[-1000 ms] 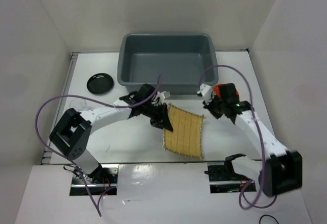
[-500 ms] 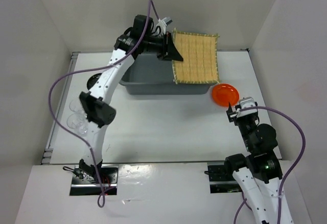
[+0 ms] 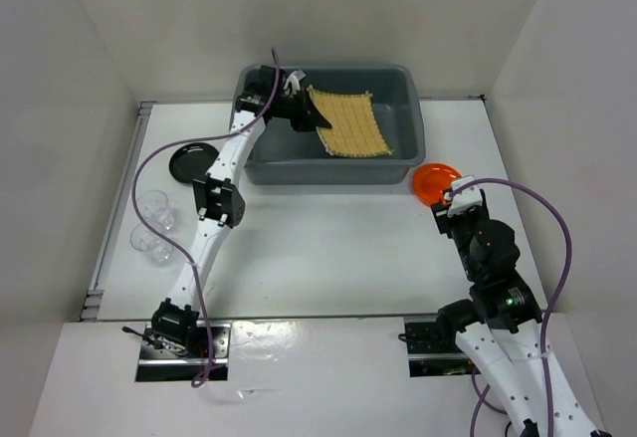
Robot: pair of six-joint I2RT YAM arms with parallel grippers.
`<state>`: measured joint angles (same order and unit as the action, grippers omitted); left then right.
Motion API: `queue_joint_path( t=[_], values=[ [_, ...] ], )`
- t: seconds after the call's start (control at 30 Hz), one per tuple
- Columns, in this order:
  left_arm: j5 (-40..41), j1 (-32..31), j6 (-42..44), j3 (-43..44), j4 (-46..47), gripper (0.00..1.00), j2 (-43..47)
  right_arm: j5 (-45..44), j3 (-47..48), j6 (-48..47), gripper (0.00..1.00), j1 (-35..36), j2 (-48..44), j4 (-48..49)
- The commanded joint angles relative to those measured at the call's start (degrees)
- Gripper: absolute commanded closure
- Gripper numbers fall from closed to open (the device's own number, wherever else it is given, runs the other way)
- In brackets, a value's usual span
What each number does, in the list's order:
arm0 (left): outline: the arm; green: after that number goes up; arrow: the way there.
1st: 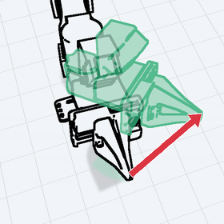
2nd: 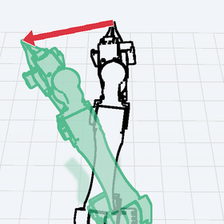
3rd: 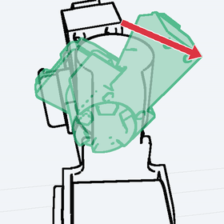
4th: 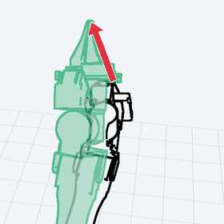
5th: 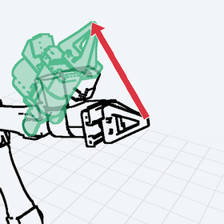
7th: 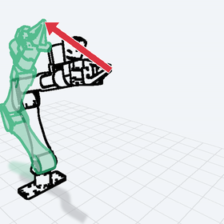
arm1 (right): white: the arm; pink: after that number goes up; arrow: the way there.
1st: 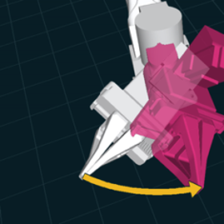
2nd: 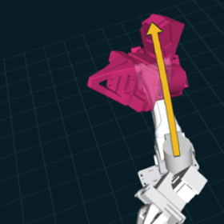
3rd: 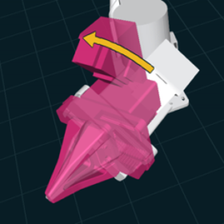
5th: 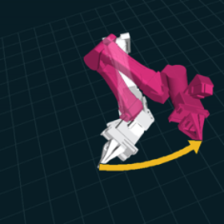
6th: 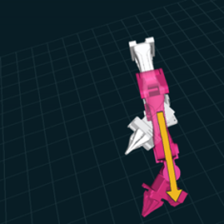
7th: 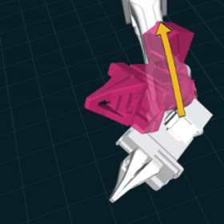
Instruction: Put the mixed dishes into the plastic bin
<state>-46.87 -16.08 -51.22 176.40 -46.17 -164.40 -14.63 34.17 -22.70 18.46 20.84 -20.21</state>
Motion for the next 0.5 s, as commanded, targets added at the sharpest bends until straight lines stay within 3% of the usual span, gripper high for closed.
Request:
queue_joint_path(
  t=[0.0, 0.27, 0.3, 0.37, 0.4, 0.43, 0.47],
  values=[
    [-3.84, -1.5, -2.57, 3.34, 6.27, 1.0, -0.74, -1.71, 0.28, 0.99, 0.42, 0.35, 0.78, 2.8],
    [-4.98, -2.82, -1.52, 3.34, 6.8, 1.0, -8.04, -1.1, 0.28, 0.99, 0.42, 0.97, 1.92, 2.28],
    [-4.98, -3.34, -1.51, 3.34, 6.8, 0.96, -8.57, -1.1, 0.28, 0.99, 0.42, 0.97, 1.92, 2.28],
    [-5.77, -3.35, -1.51, 3.34, 6.8, 0.79, -9.36, -1.1, 0.28, 0.99, 0.41, 0.97, 1.92, 2.28],
    [-5.77, -3.35, -2.03, 3.34, 6.8, 0.74, -9.88, -1.1, 0.28, 0.99, 0.38, 0.97, 1.92, 2.28],
    [-5.77, -3.35, -2.04, 3.34, 6.8, 0.68, -9.89, -1.1, 0.28, 0.99, 0.28, 0.97, 2.45, 2.28],
    [-6.38, -3.35, -2.56, 3.34, 7.41, 0.49, -9.89, -1.1, 0.28, 0.99, 0.22, 0.97, 2.45, 2.28]
  ],
)
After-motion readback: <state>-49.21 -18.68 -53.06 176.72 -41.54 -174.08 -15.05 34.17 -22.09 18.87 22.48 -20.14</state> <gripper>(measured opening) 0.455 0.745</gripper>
